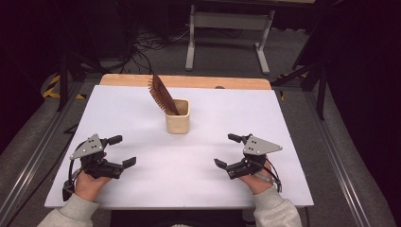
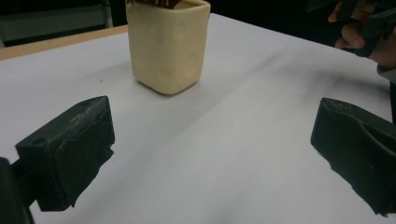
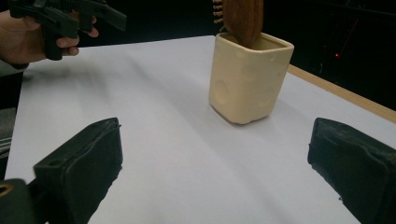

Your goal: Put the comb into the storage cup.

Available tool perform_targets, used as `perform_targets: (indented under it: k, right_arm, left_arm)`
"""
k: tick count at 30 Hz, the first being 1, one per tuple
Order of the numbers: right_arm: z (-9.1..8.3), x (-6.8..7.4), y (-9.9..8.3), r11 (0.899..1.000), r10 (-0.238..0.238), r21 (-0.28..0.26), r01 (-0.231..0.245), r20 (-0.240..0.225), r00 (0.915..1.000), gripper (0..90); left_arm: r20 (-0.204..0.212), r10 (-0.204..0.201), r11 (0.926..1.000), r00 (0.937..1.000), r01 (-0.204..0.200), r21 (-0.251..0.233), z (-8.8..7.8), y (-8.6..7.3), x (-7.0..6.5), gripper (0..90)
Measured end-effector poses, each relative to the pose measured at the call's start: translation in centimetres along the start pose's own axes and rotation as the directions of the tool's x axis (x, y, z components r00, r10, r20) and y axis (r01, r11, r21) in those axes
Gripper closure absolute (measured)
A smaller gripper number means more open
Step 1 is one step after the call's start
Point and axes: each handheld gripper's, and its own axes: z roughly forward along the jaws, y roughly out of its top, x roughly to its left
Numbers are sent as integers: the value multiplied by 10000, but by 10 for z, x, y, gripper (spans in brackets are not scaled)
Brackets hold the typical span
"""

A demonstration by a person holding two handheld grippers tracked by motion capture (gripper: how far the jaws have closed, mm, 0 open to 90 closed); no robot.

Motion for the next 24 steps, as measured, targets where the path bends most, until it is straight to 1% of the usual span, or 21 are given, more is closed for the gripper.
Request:
perform_targets:
  k: [2, 7, 9, 10, 11, 13, 14, 16, 18, 24]
  right_arm:
    - [0, 0, -3, 10000, 45, 80, -45, 25, 10000, 38]
    - [0, 1, -8, 9999, 61, 153, -62, 82, 9999, 38]
    - [1, 1, -11, 9997, 49, 253, -53, 163, 9999, 38]
    - [1, 1, -12, 9996, 60, 281, -66, 197, 9998, 38]
    - [1, 1, -13, 9996, 74, 258, -80, 221, 9997, 38]
    - [0, 1, -17, 9997, 111, 207, -117, 289, 9995, 38]
    - [0, 1, -18, 9997, 136, 201, -142, 321, 9994, 38]
    - [0, 1, -21, 9995, 197, 227, -204, 342, 9992, 38]
    - [0, 1, -23, 9993, 246, 262, -255, 349, 9991, 38]
    - [1, 0, -25, 9992, 315, 229, -322, 282, 9991, 38]
  left_arm:
    - [10, 106, 9998, 9999, -107, 146, 1, -5, 1, 4]
    - [-77, 129, 9996, 9999, -127, 250, 5, -18, 1, 5]
    - [31, -38, 9997, 10000, 38, 233, 5, -22, 3, 4]
    - [-5, -20, 9997, 10000, 20, 246, 5, -22, 3, 4]
    - [-111, -88, 9999, 9999, 89, 116, 4, -22, 3, 4]
    - [-131, -188, 9998, 9997, 188, -33, 2, -22, 4, 4]
    - [-238, -212, 9998, 9995, 212, 10, 2, -23, 4, 4]
    - [-316, -85, 9999, 9995, 88, 108, 2, -23, 4, 4]
    - [-440, 0, 10000, 9990, 3, 50, 2, -22, 3, 4]
    - [-458, 90, 9999, 9989, -87, 80, 3, -22, 2, 4]
